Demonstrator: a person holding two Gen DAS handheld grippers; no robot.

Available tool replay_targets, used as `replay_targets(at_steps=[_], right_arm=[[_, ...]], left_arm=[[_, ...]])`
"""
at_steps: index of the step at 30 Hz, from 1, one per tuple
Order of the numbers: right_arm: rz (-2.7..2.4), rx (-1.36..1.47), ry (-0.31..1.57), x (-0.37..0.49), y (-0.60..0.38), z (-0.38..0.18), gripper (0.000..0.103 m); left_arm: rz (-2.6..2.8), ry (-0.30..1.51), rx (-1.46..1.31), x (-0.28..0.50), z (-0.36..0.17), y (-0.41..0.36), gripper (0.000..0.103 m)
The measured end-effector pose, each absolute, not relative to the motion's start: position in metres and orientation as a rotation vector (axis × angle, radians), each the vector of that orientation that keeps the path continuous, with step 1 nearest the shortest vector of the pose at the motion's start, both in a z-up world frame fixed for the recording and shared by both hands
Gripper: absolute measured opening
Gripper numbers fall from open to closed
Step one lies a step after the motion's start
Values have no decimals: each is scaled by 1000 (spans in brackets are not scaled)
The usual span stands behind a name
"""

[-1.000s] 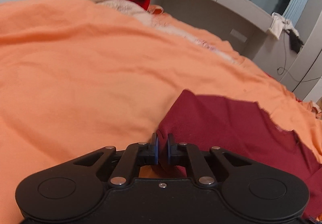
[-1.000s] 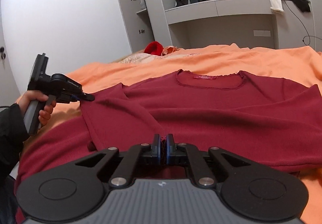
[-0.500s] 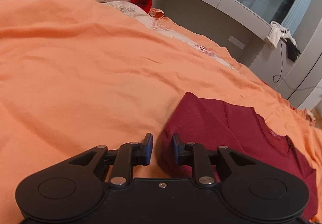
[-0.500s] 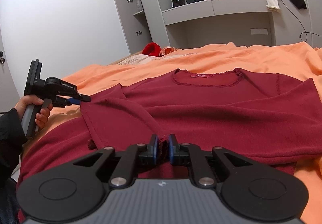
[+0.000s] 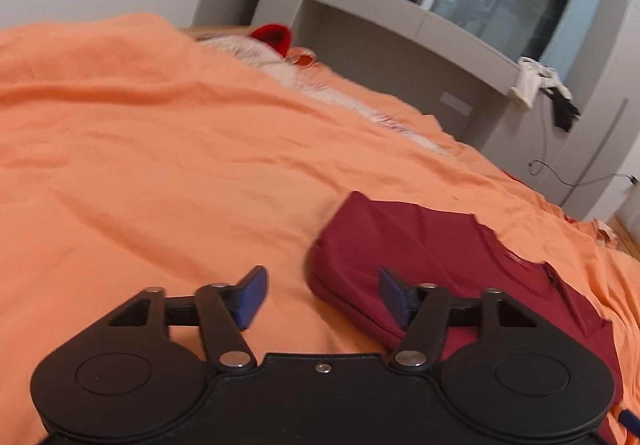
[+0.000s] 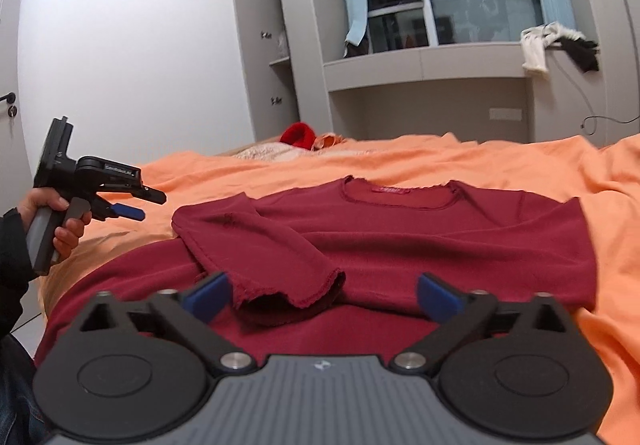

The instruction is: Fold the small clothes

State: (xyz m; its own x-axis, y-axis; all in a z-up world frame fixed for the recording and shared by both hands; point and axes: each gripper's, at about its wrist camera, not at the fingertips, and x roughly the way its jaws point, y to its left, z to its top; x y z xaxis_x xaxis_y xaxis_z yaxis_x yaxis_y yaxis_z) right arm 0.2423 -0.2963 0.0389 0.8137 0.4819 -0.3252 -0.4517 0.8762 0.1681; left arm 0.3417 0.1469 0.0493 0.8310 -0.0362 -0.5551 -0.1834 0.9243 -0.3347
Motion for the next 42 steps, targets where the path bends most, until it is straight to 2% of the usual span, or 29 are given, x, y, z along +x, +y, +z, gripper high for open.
replay_targets(at_steps=[1,6,10,25,35,42], right_arm=[[493,84,364,237,-297,40,103],[456,112,334,207,-309,44,103],[412,158,330,181,-323,42,103],[217,269,436,79,-358,3,103],[249,-195,443,51,-296,2,103],[305,-837,400,30,-226,-37,103]], left_arm=[[69,579,-382,334,51,142,77],[24,535,-379,290,52,121,89],[32,490,-351,250,49,103,102],[12,440,-329,138,26,73,102],[5,475,-286,111,13,70,102],[2,477,-300,108,12,74,102]])
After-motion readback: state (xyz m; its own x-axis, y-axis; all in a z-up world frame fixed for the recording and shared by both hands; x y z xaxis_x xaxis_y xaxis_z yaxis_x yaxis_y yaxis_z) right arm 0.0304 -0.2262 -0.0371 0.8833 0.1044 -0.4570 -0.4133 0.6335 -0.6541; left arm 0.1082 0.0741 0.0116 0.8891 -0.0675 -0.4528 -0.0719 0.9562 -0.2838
